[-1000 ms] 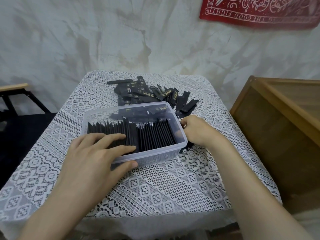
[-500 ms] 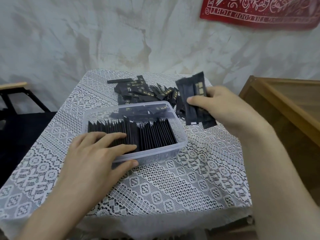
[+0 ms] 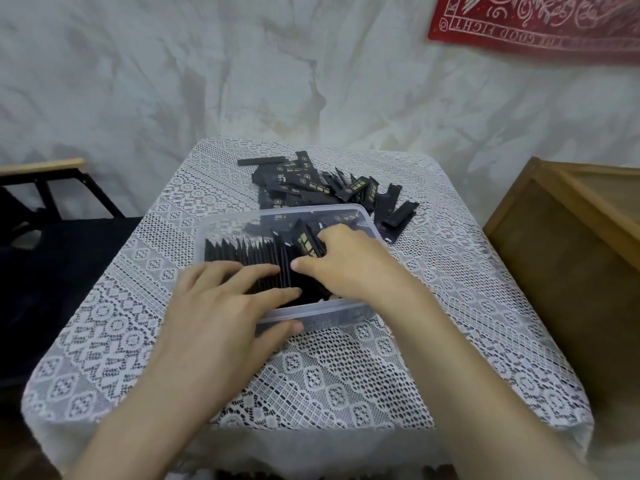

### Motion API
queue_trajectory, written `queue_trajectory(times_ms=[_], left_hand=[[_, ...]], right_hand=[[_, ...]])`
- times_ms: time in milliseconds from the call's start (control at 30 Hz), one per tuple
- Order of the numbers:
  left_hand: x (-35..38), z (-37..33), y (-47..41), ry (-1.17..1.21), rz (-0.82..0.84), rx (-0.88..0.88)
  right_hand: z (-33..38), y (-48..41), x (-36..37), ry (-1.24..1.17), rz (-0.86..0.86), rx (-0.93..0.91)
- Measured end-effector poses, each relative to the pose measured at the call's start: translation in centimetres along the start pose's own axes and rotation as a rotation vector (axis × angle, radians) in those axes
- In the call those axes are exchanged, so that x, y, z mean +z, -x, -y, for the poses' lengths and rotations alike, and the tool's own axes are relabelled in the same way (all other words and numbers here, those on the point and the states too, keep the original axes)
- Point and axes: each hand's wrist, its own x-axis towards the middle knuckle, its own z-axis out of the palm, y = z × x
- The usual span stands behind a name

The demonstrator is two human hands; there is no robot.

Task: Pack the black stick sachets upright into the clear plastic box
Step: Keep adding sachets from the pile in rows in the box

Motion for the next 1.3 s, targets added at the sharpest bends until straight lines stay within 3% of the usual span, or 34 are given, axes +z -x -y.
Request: queue_trajectory(times_ms=[300, 600, 900, 1067, 1300], left_hand=[[0.1, 0.0, 0.0, 0.013, -0.008, -0.005], [0.3, 0.0, 0.1, 0.011, -0.032, -0.013], [-0.2, -0.3, -0.4, -0.022, 0.031, -0.006], [-0.6, -0.5, -0.8, 0.003, 0.026, 0.022], [-0.3, -1.5, -1.4, 0.041, 0.012, 0.133]], right_hand=[[-1.6, -0.3, -0.7, -0.069, 0.042, -0.028], [-1.1, -0.2, -0.2, -0.005, -0.061, 0.003], [-1.9, -0.7, 0.0, -0.226, 0.035, -0.021], [-1.5, -0.4, 0.1, -0.106, 0.018, -0.029], [-2.3, -0.9, -0.3, -0.216, 0.092, -0.042]])
